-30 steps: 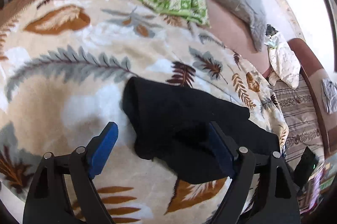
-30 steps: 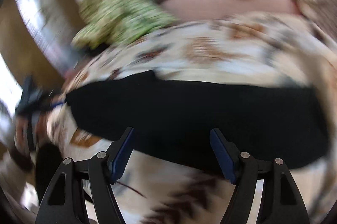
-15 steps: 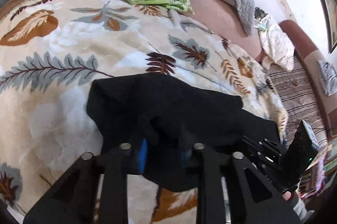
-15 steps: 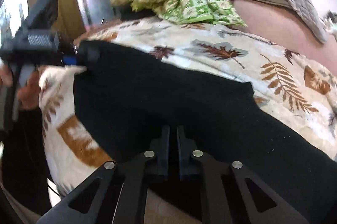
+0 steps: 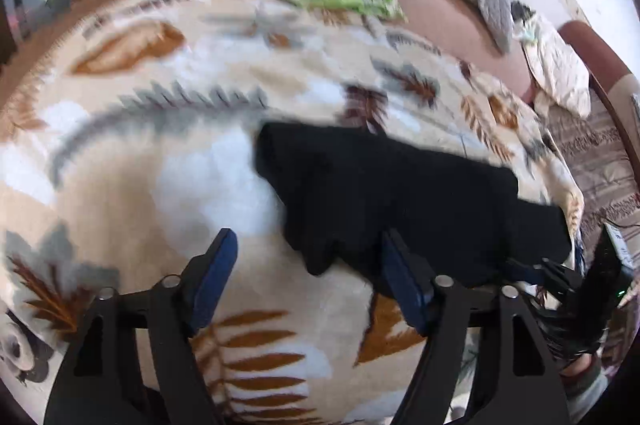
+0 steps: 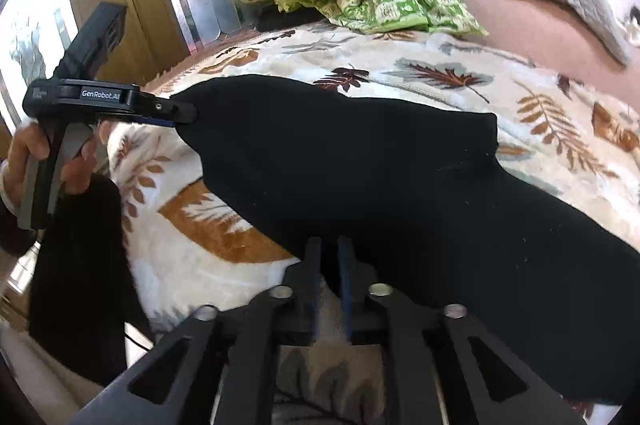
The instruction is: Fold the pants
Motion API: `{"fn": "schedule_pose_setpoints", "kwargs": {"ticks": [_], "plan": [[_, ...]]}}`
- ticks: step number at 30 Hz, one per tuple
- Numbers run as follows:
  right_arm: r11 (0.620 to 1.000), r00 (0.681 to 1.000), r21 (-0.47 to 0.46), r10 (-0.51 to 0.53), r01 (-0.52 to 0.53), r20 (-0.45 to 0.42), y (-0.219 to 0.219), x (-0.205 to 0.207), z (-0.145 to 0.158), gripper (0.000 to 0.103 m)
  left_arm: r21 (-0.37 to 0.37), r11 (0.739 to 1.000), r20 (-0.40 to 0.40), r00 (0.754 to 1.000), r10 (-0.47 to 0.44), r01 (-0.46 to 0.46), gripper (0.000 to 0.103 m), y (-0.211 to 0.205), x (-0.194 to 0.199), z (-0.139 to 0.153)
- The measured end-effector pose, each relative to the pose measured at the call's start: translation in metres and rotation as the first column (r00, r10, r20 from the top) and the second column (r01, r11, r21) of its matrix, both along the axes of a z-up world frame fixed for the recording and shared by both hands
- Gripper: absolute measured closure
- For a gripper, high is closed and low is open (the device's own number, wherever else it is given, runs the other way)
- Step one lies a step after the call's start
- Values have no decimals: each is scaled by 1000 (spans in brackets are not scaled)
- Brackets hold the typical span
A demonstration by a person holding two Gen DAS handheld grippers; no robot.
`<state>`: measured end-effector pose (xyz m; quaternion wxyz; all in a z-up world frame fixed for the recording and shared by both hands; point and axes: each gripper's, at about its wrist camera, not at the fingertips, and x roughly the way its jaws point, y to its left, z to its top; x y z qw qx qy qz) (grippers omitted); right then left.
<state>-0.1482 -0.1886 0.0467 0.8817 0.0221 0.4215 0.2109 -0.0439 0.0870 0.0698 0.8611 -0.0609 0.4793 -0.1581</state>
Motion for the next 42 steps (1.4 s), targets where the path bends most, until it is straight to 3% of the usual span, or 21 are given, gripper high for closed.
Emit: {"fn": "schedule_pose_setpoints", "kwargs": {"ticks": [2, 6, 11, 13, 14, 16, 18, 20, 21, 22, 25, 28, 29, 32, 36, 39, 42], "plan": [[999, 1000, 42, -11, 11, 7, -9, -2, 12, 45, -2, 999, 50, 998, 34, -34, 21, 7, 0, 11], [986, 984, 72, -154, 147, 91, -42, 10, 38, 37, -31, 999, 18, 999, 42, -41, 19, 5, 12, 7], [963, 967, 85, -256, 256, -2, -64, 67, 24, 32, -71, 997, -127, 992, -1, -8, 19, -16, 23, -27], [958, 964, 113, -257, 263, -64, -65, 90, 7, 56, -74, 997, -143, 990, -17, 6, 23, -26, 25, -32], [958, 964, 120, -251, 261, -93, -65, 96, 1, 91, -59, 998, -118, 993, -16, 9, 43, -30, 24, -28], [954, 960, 116, -265, 275, -95, -67, 104, -2, 94, -1, 999, -48, 998, -32, 32, 58, -37, 22, -15], [941, 953, 154, -300, 302, -38, -78, 99, 8, 95, 70, 996, 64, 997, -50, 45, 60, -41, 16, 2], [935, 944, 138, -329, 326, -2, -80, 95, 13, 95, 175, 985, 135, 990, -31, 7, 56, -38, 16, 7], [936, 942, 116, -335, 332, 7, -78, 96, 12, 95, 225, 974, 140, 990, -10, -22, 48, -33, 18, 3], [940, 942, 64, -335, 334, 3, -73, 99, 4, 95, 237, 971, 115, 993, 3, -30, 30, -28, 21, -2], [946, 945, 10, -325, 325, -47, -63, 108, -17, 93, 145, 988, 29, 999, 43, -47, 29, -8, 21, -11], [946, 946, 24, -322, 323, -21, -64, 102, -8, 78, 181, 982, 68, 997, 45, -57, 29, -12, 13, 2], [946, 947, 32, -322, 322, -16, -66, 98, -2, 67, 190, 980, 96, 994, 46, -64, 29, -15, 8, 10], [949, 950, 53, -313, 312, 12, -73, 76, 15, 66, 169, 984, 160, 987, 23, -50, 29, -25, -4, 26], [972, 974, 56, -228, 227, 8, -63, 39, 17, 66, 135, 991, 139, 990, -23, 4, 28, -48, -5, 21], [977, 976, 18, -210, 211, -53, -52, 29, -7, 65, 174, 983, 73, 995, -68, 54, 24, -71, 1, -2], [975, 975, 9, -223, 223, -16, -53, 17, -6, 65, 273, 960, 56, 995, -78, 60, 22, -88, 0, -22]]}}
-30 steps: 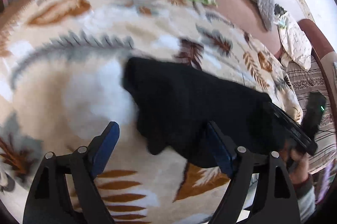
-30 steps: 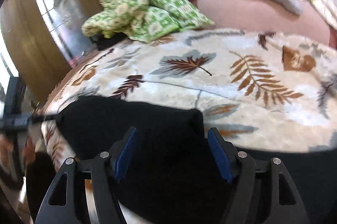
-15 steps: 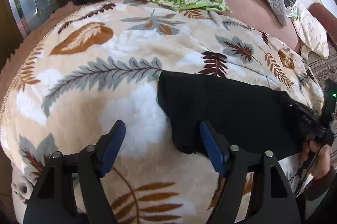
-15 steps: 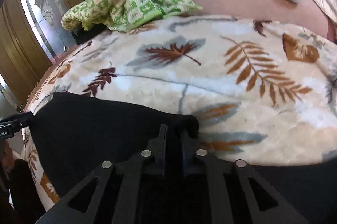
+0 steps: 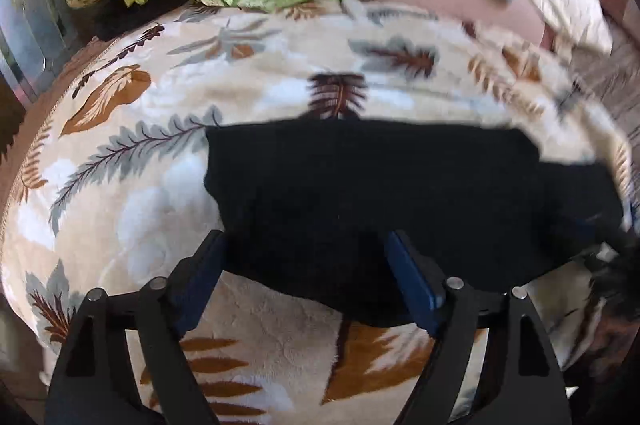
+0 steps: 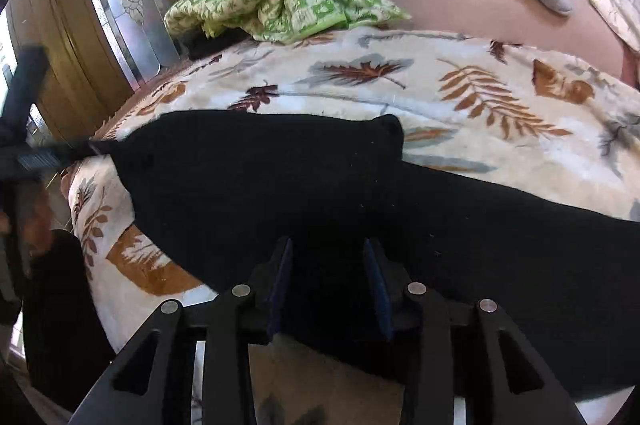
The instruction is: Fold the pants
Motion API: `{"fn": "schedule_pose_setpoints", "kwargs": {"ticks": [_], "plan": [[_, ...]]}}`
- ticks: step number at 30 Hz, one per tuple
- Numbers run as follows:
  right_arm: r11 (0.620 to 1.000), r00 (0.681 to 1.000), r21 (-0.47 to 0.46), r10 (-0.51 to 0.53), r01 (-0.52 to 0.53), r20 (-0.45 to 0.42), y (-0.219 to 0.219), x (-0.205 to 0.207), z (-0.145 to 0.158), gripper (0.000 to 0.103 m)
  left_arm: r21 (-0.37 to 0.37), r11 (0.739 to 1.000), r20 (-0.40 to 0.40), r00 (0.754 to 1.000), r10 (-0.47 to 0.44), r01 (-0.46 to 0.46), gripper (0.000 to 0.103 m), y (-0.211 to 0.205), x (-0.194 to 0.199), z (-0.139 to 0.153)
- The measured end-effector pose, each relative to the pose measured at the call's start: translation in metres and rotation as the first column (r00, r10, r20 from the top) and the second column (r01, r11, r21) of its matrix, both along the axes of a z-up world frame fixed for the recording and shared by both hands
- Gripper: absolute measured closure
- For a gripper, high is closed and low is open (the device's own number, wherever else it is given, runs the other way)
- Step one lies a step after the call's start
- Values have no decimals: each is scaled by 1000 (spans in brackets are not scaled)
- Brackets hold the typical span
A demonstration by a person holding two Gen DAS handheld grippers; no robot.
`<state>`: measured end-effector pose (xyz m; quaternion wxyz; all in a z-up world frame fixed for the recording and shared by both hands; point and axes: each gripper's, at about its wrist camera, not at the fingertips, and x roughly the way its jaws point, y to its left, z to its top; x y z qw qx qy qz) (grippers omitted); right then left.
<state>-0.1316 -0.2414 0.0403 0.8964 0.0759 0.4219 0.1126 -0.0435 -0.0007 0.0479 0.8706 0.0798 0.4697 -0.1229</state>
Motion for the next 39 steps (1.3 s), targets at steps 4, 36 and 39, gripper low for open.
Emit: {"fn": "schedule_pose_setpoints", "kwargs": {"ticks": [4, 36, 39], "plan": [[993, 993, -2, -114, 114, 29, -44, -30, 23, 53, -31, 999, 42, 999, 16, -15, 22, 2, -7, 14], [797, 807, -178, -590, 578, -21, -235, -85, 25, 60, -107, 994, 64, 998, -16, 23, 21, -35, -14, 19], [821, 828, -113, -560, 559, 25, -219, -92, 45, 58, -119, 992, 95, 995, -24, 35, 21, -44, -17, 30]]}}
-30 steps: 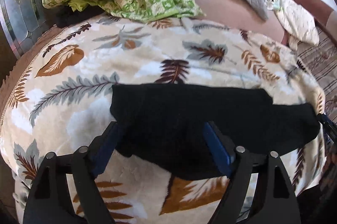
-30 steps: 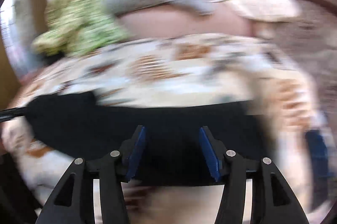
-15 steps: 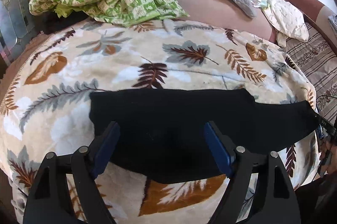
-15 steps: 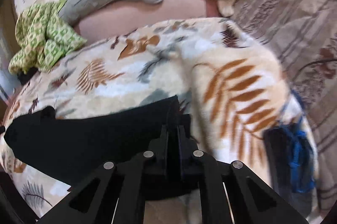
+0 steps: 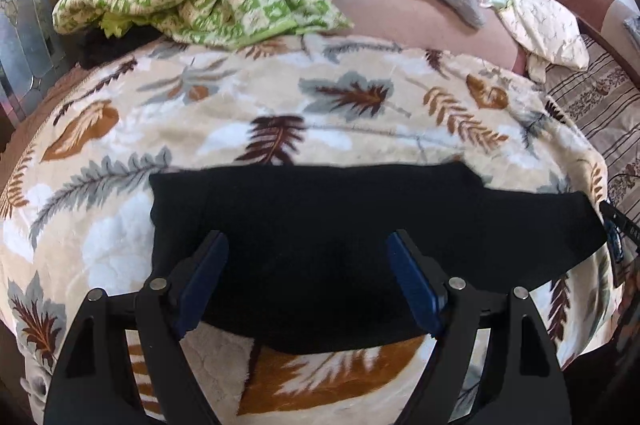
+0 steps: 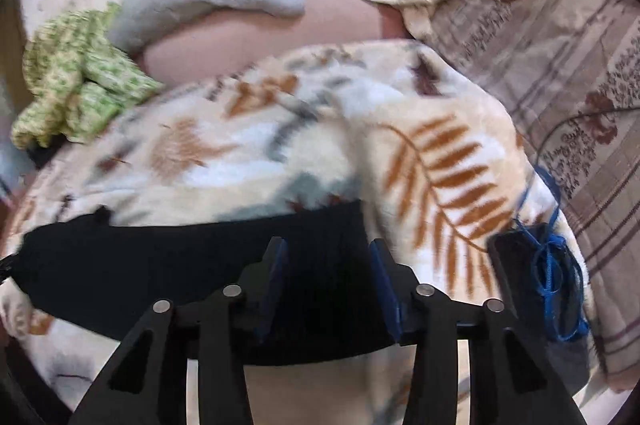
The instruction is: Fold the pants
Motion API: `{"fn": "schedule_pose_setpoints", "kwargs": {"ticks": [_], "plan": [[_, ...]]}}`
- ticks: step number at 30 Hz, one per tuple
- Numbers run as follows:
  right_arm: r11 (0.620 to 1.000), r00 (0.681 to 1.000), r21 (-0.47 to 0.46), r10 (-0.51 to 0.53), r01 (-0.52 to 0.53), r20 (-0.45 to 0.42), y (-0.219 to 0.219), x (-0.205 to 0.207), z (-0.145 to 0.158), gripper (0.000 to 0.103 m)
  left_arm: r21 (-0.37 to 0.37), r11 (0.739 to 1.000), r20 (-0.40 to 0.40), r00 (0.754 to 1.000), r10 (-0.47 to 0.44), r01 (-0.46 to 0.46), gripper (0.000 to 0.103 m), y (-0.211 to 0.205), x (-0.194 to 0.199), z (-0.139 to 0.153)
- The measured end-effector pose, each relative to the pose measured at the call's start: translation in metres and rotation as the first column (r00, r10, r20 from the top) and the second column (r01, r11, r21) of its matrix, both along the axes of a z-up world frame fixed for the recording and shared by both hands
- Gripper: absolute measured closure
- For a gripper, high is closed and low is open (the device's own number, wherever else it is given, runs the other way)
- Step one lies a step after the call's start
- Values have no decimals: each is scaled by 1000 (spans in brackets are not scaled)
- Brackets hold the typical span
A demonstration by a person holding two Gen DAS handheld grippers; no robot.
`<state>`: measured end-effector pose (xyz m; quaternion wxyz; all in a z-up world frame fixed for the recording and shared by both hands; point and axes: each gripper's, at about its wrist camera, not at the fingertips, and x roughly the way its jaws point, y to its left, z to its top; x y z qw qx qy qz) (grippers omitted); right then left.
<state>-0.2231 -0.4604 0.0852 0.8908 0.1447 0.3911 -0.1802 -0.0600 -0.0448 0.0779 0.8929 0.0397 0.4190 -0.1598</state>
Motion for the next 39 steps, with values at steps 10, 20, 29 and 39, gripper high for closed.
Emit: {"fn": "schedule_pose_setpoints", "kwargs": {"ticks": [10, 20, 29, 39], "plan": [[991, 992, 50, 125, -124, -17, 52, 11, -13, 58, -16, 998, 7, 998, -55, 55, 21, -33, -8, -3], [996, 995, 65, 67, -62, -79, 31, 3, -41, 56, -22, 998, -91, 994, -66, 64, 21, -52, -5, -46], [996, 996, 75, 55, -50, -65, 30, -4, -36, 52, -21, 996, -77, 993, -86, 85, 19, -59, -11, -41], [996, 999, 87, 18, -14, -41, 23, -12, -33, 45, -31, 984, -60, 983, -174, 173, 19, -99, -13, -26]]}}
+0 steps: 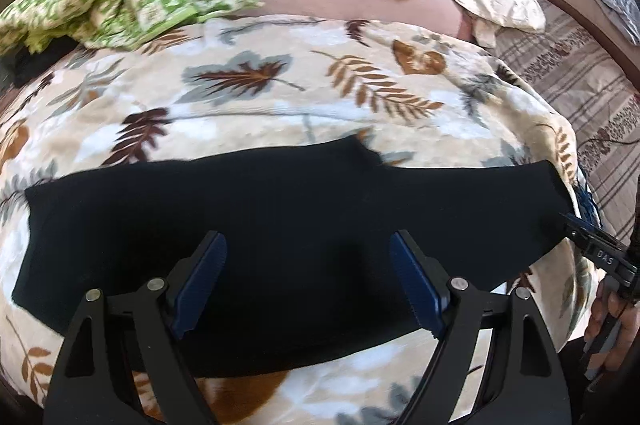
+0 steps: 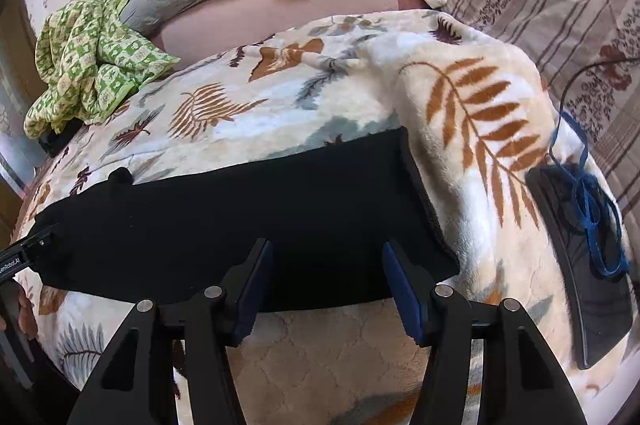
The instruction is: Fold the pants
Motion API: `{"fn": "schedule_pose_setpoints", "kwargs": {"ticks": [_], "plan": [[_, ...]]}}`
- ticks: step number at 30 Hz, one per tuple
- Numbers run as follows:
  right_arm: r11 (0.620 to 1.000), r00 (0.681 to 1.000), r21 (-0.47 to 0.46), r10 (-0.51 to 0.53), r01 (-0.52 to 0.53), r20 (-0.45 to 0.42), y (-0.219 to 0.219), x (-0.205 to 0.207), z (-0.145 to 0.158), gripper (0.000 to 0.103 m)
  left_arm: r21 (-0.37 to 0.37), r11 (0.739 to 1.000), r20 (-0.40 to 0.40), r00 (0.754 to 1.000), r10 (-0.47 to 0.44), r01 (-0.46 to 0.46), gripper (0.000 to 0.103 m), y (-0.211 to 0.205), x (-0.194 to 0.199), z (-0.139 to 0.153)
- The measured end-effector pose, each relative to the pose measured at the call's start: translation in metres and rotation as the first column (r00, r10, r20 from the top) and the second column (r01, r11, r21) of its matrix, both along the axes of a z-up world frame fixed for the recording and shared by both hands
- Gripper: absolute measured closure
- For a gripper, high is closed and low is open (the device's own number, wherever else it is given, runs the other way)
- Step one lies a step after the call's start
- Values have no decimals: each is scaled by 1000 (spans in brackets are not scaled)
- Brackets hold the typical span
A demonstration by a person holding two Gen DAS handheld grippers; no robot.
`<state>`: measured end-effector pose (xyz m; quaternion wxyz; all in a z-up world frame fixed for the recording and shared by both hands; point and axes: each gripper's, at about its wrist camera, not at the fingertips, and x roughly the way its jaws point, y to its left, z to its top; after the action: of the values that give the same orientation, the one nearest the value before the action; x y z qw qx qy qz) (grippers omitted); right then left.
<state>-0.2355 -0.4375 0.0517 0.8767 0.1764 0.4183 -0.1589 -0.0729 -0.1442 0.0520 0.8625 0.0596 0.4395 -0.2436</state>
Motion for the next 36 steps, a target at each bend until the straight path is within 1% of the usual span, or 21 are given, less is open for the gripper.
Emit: {"fn": "schedule_pose_setpoints", "kwargs": {"ticks": [4, 7, 9, 14, 19, 21, 22, 24, 26, 28, 29, 30, 32, 36], "plan": [[1000, 1000, 7, -15, 15, 0, -4, -4, 0, 45, -5, 998, -1, 998, -63, 63, 19, -25, -3, 1], [999, 1000, 23, -25, 24, 7, -6, -9, 3, 44, -14, 994, -27, 993, -111, 111, 19, -46, 0, -1], [999, 999, 34, -33, 33, 9, -8, -12, 4, 39, -24, 991, -41, 990, -131, 130, 18, -59, 2, -2], [995, 998, 77, -64, 63, 1, -15, -25, 1, 37, -24, 976, -71, 974, -217, 216, 17, -101, 4, -6], [986, 995, 135, -101, 101, -12, -23, -38, -9, 37, -36, 940, -113, 933, -341, 340, 17, -152, 6, -9], [981, 994, 160, -111, 108, 5, -28, -41, -12, 36, -40, 923, -123, 914, -386, 384, 17, -172, 7, -10], [978, 993, 177, -119, 113, 22, -30, -42, -13, 36, -41, 918, -127, 909, -397, 395, 17, -181, 7, -11], [973, 991, 198, -129, 119, 39, -33, -43, -14, 34, -37, 906, -129, 897, -423, 422, 17, -199, 6, -12], [968, 989, 217, -139, 124, 57, -36, -44, -15, 31, -41, 887, -126, 878, -461, 460, 17, -216, 4, -13], [968, 988, 218, -140, 122, 68, -36, -43, -16, 29, -46, 866, -132, 856, -500, 498, 17, -233, 3, -13], [970, 988, 210, -137, 120, 70, -35, -42, -16, 28, -56, 851, -140, 839, -525, 523, 17, -242, 2, -13], [972, 988, 202, -133, 116, 73, -34, -41, -16, 26, -63, 842, -144, 830, -538, 535, 17, -247, 1, -14], [976, 989, 193, -123, 105, 83, -33, -40, -17, 24, -67, 828, -157, 813, -560, 557, 17, -261, 2, -17], [976, 985, 189, -127, 104, 116, -31, -37, -19, 21, -69, 807, -188, 787, -587, 586, 17, -282, 3, -25]]}}
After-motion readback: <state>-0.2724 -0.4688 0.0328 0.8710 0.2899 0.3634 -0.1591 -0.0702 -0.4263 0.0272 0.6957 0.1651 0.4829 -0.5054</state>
